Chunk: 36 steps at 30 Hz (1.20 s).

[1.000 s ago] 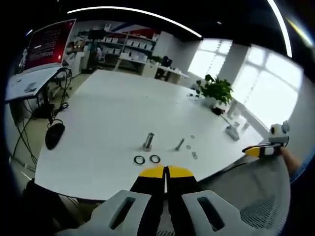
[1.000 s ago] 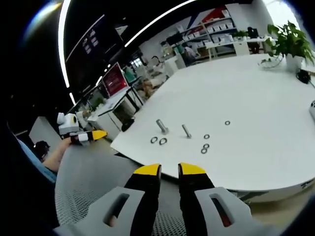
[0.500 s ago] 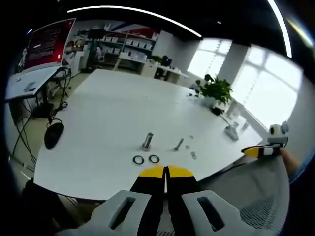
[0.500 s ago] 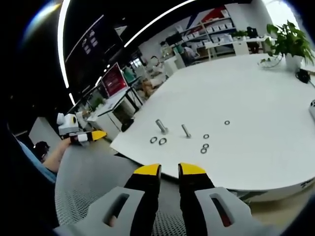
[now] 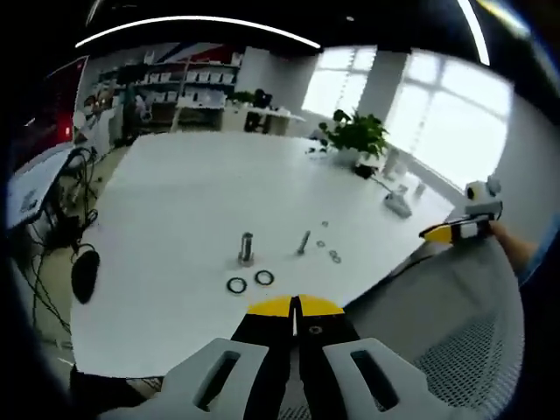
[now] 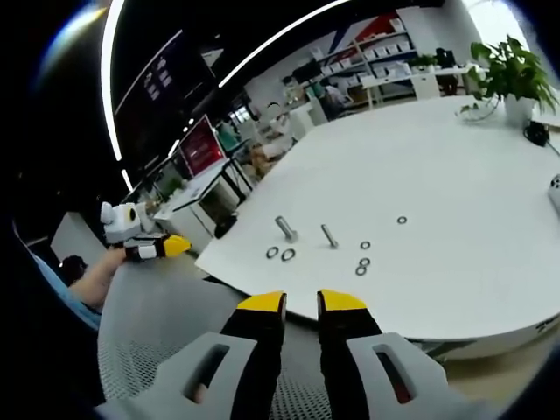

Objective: Place the washer onto the threaded stud by aligning its center hole with the stud, sliding it down to the base, and recovering from edge contact or off-axis alignment until the washer reaches the visible bottom stop.

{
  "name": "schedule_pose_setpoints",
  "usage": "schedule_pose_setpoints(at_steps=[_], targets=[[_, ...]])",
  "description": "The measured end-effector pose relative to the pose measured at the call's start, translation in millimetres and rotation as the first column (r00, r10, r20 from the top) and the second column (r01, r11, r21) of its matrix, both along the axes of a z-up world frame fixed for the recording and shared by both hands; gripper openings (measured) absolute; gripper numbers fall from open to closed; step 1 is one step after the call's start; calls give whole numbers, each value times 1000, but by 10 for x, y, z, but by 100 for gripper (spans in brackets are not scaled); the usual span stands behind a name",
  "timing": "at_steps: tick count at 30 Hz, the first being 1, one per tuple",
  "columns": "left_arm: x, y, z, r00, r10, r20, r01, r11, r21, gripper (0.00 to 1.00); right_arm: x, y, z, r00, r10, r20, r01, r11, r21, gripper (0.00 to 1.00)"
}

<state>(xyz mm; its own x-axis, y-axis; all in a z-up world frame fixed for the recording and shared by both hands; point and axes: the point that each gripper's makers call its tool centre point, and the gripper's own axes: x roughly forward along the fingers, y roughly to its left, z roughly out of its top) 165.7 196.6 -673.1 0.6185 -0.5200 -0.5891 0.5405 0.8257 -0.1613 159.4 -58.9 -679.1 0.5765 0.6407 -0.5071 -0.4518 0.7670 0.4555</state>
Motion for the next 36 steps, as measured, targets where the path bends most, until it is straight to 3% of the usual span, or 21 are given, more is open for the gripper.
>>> schedule_pose_setpoints(at_steps=[1,3,8,10,13,15,16,17,18,20,27,32,36], targets=[[12,-35,39,998,-53,29,51,998,39,0,3,-2,-1,1000,1,0,-1,1000,-1,17],[37,-44,60,994,-104,18,102,991,83,0,1,3,-1,1000,4,-1,-4,1000,-3,17],[248,-53,178,982,-183,41,176,975,136,0,4,1,6,1000,-1,3,1,1000,1,17],[318,-64,172,968,-247,32,238,954,183,0,9,0,8,1000,-3,5,3,1000,1,17],[422,-45,111,949,-316,13,302,918,258,0,12,0,13,1000,-5,6,5,1000,1,17],[480,-73,73,944,-330,0,320,915,247,2,9,3,18,1000,-6,8,6,1000,0,17],[513,-93,45,930,-367,9,353,900,254,2,10,3,23,1000,-9,9,9,1000,0,17],[539,-76,11,930,-368,-4,356,896,264,3,11,3,25,1000,-11,10,11,1000,0,17],[561,-19,-68,928,-370,-48,367,880,301,4,15,2,25,1000,-14,10,14,1000,1,17],[600,-4,-132,917,-394,-66,393,860,326,5,14,2,29,1000,-16,11,16,1000,2,17],[700,-15,-405,897,-417,-148,442,828,345,7,14,13,28,1000,-10,8,10,1000,-3,17],[674,-19,-702,859,-449,-245,512,773,375,7,-4,23,12,1000,7,0,-7,1000,-11,17],[698,-6,-955,805,-492,-331,593,684,426,6,-4,19,5,1000,8,-5,-8,1000,-15,17]])
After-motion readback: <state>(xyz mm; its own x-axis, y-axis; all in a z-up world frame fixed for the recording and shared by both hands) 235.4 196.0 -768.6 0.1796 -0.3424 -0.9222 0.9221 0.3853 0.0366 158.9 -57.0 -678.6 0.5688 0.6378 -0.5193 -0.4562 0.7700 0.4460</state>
